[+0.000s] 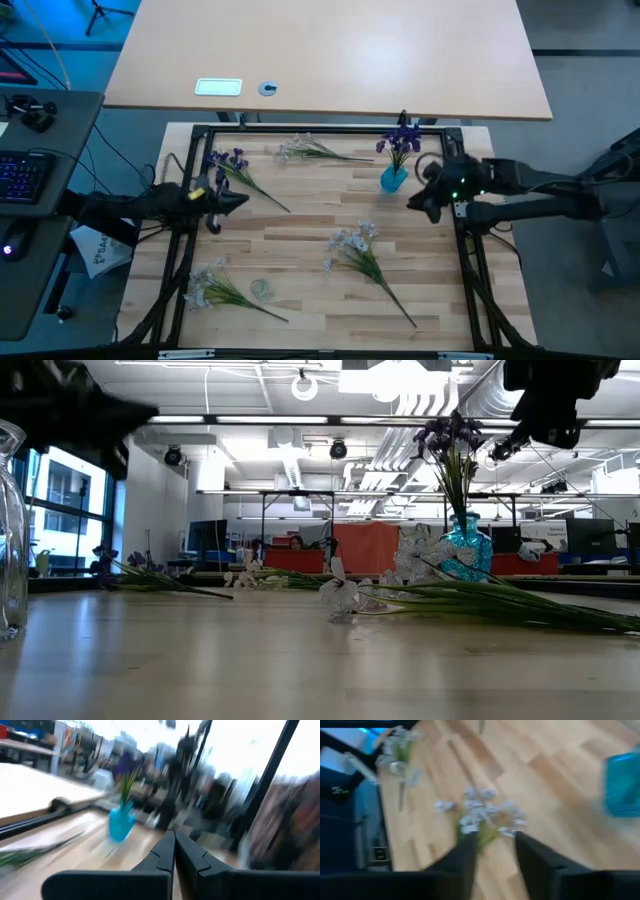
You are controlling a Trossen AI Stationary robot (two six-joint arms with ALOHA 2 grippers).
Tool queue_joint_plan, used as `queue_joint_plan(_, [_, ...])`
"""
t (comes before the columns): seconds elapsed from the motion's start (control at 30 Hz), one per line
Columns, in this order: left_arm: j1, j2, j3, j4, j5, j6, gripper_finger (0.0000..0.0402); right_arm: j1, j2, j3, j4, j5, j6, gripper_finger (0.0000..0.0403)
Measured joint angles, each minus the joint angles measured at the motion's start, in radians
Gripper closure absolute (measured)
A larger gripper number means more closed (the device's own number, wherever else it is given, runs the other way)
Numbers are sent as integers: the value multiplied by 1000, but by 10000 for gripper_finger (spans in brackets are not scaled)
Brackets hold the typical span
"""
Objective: Sort flowers into vase by color
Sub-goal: Put the violet flowers into the blue vase
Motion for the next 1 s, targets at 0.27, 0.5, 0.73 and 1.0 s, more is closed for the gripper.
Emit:
queue_joint_plan(0.27, [0, 1, 0, 400, -200, -250, 401, 211, 29, -134, 373, 140, 198, 386])
queue_joint_plan(0.5, [-1, 208, 184, 156, -136, -406, 396, 281, 125, -117, 393, 255, 258, 393])
queue_joint_plan(0.73, [90, 598, 597, -640, -127, -332, 355, 232, 163, -79, 400, 266, 238, 400])
queue_joint_plan(1.0, [318, 964, 838, -1047, 142, 59, 310, 173, 163, -77, 355, 226, 59, 402])
